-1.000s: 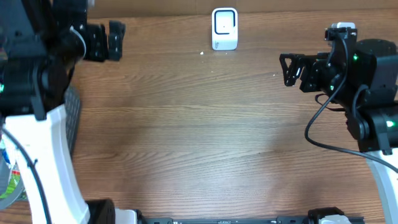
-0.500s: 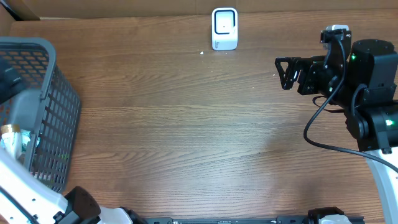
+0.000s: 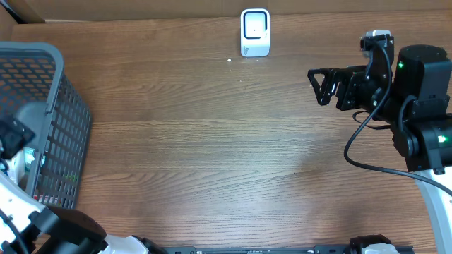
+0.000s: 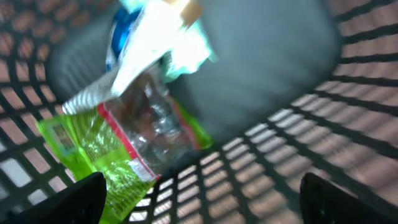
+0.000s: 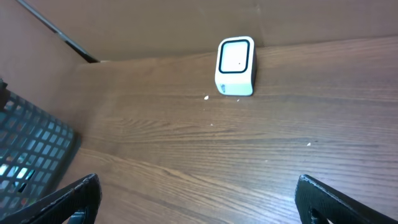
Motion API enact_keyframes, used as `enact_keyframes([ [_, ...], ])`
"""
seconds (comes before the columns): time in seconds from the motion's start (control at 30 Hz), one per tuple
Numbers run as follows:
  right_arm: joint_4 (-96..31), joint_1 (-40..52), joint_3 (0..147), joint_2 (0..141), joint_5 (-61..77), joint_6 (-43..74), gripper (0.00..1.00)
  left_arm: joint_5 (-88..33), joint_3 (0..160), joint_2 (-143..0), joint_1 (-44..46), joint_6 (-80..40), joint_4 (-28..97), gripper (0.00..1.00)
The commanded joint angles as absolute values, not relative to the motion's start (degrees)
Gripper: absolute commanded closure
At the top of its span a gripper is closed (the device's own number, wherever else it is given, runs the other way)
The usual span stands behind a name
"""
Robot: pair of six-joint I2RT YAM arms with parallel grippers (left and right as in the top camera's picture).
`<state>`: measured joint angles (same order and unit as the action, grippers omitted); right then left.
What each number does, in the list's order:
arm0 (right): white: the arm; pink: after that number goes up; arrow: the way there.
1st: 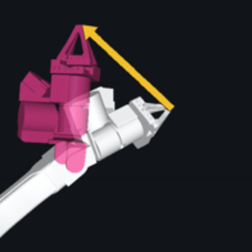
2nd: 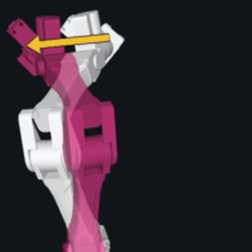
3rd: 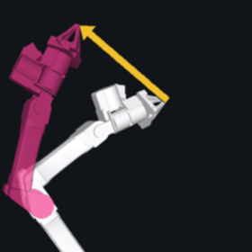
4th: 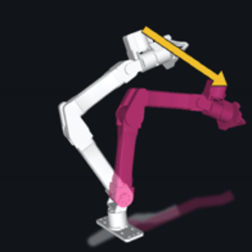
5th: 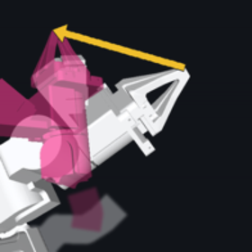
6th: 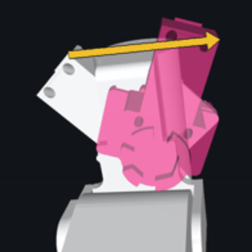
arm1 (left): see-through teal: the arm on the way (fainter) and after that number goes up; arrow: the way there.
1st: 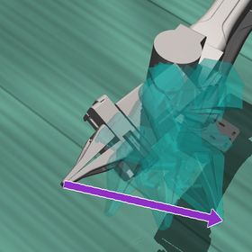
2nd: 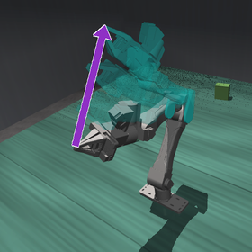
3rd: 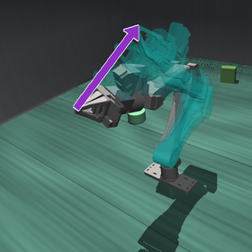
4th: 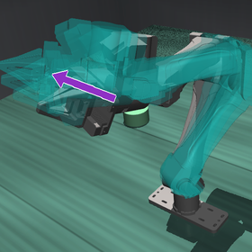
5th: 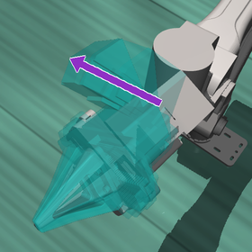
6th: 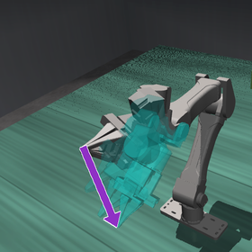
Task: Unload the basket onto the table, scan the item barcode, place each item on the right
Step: 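Reach the left gripper into the basket and grasp the white tube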
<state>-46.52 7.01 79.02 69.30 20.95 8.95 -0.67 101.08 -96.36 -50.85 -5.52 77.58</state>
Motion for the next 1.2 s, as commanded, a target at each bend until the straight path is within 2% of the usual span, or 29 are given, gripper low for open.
enact_keyframes([
  [0.0, -46.48, 7.03, 80.71, 69.25, 22.17, 8.78, 0.00, 2.04, 92.84, -96.12, -53.89, -6.68, 73.19, 0.10],
  [0.13, -46.48, 7.03, 80.71, 69.56, 22.17, 8.78, 0.00, 3.73, 85.89, -96.12, -54.59, -4.36, 65.60, 0.10],
  [0.37, -47.57, 7.03, 80.71, 71.16, 22.15, 8.78, 0.00, 8.36, 77.17, -96.12, -54.37, 10.22, 53.28, 0.12],
  [0.47, -47.51, 7.03, 80.71, 71.83, 22.15, 8.78, 0.00, 7.90, 76.07, -96.14, -54.37, 12.47, 49.50, 0.12],
  [0.57, -47.62, 7.03, 80.71, 72.27, 22.15, 8.78, 0.00, 7.90, 75.90, -96.23, -54.37, 15.42, 46.54, 0.21],
  [0.97, -48.38, 7.03, 80.68, 73.65, 22.00, 8.80, 0.00, 9.26, 75.77, -101.45, -54.46, 21.23, 40.64, 0.39],
  [1.03, -48.40, 7.03, 80.68, 73.65, 22.00, 8.80, 0.00, 9.19, 75.77, -103.46, -54.46, 21.19, 41.06, 0.45],
  [1.07, -48.38, 7.03, 80.71, 73.65, 22.00, 8.80, 0.00, 9.17, 75.77, -104.53, -54.46, 21.15, 41.43, 0.52],
  [1.1, -48.38, 7.03, 80.71, 73.65, 22.00, 8.80, 0.00, 9.19, 75.77, -105.54, -54.46, 21.02, 41.74, 0.60],
  [1.17, -48.38, 7.03, 80.68, 73.65, 22.00, 8.80, 0.00, 9.19, 75.77, -107.00, -54.46, 21.02, 42.19, 0.84],
])
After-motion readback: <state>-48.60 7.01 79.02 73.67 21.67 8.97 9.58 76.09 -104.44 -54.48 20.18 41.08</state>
